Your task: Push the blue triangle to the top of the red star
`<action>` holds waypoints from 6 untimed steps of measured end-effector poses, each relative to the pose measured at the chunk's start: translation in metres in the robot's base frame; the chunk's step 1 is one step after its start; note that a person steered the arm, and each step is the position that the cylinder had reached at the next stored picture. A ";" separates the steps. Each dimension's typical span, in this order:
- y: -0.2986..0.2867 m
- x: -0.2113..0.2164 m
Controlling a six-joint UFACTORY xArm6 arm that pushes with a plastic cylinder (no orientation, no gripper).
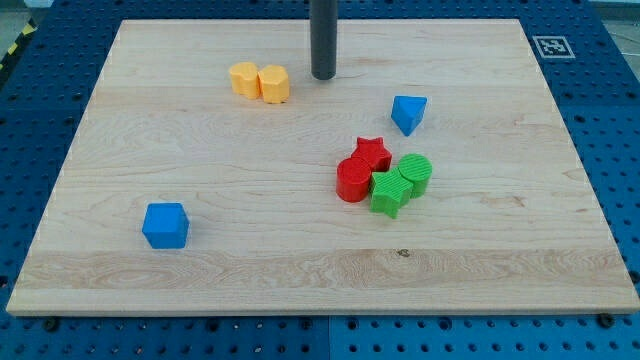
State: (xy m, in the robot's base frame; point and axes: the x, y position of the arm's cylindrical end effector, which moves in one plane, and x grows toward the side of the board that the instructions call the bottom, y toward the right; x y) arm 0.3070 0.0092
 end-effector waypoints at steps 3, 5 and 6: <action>0.039 0.000; 0.084 0.000; 0.108 0.000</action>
State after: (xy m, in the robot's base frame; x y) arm 0.3070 0.1175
